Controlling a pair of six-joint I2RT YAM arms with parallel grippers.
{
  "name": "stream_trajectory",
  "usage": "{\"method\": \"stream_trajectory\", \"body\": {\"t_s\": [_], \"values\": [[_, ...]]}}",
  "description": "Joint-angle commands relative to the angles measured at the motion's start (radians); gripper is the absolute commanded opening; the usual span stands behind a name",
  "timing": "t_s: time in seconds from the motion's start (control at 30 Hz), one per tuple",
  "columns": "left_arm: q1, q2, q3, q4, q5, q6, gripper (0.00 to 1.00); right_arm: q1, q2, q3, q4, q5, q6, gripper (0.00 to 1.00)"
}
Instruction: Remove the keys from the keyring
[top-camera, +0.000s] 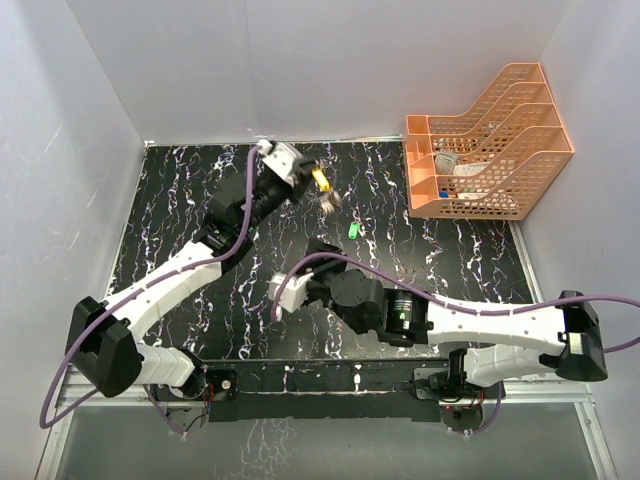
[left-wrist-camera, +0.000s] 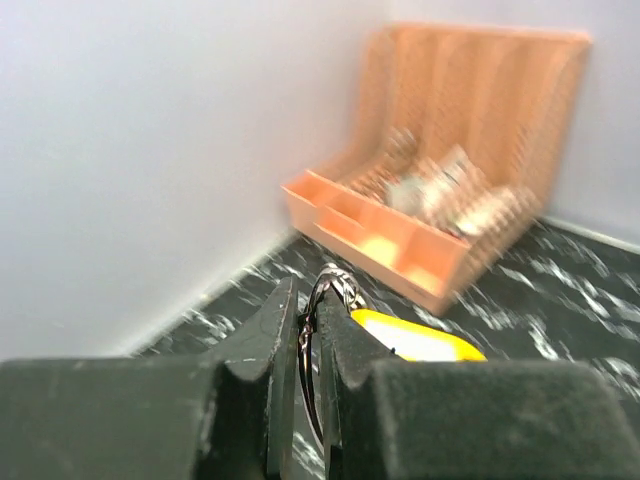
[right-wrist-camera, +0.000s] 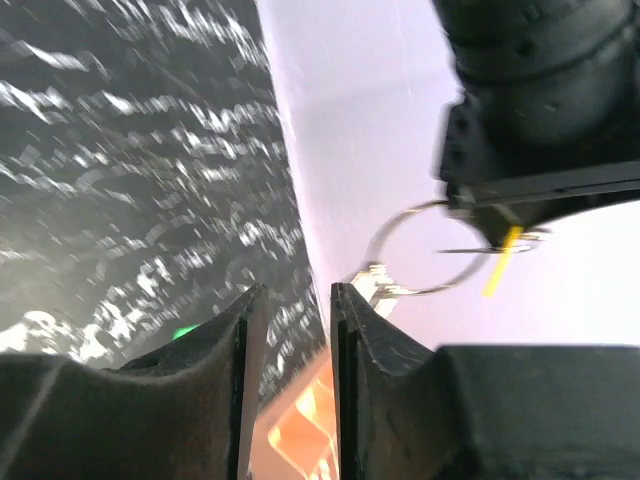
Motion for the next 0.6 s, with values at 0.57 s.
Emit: {"method": "stream_trajectory", "body": {"t_s": [0.57], "values": [[0.021,-0.179,-0.029,0.229,-0.15,0.017,0.0,-0.122,-0.198,0.091,0.31,-0.137,0.535,0.49]]}}
